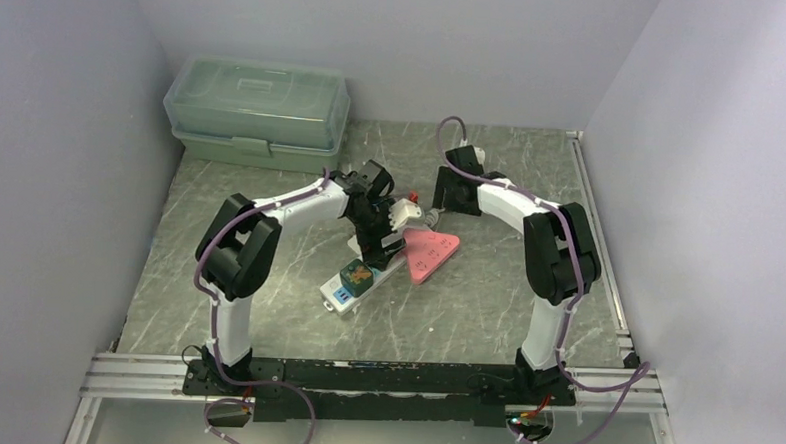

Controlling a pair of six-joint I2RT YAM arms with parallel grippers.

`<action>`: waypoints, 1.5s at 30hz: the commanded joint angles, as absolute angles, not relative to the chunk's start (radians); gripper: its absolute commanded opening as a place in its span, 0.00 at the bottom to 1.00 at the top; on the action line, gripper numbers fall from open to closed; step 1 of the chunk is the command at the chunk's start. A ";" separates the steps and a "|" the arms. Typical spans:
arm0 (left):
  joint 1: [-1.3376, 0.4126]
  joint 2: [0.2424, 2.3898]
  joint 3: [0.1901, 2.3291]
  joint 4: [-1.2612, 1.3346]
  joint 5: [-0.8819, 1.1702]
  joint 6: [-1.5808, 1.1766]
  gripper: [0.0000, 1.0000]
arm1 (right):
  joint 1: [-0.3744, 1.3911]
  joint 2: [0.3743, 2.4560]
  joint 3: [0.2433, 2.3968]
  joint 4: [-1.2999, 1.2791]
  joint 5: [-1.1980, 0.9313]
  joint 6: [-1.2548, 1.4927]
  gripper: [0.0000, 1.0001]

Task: Insert the plug
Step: Move the socket to the center of the board, then pick up the plug from the center of the board.

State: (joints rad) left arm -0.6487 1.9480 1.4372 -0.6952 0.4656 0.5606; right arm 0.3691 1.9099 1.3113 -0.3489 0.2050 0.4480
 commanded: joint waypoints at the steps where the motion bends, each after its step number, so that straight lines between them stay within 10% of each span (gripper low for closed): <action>1: -0.677 1.958 1.424 -0.684 0.448 0.611 1.00 | 0.368 1.896 1.251 -0.287 0.237 0.457 0.69; 27: -0.740 1.893 1.344 -0.738 0.636 0.913 0.87 | 0.377 1.330 0.706 -0.384 0.352 0.644 0.49; 45: -0.542 1.844 1.754 -0.865 0.630 0.745 1.00 | 0.403 1.187 0.957 -0.551 0.305 0.581 0.65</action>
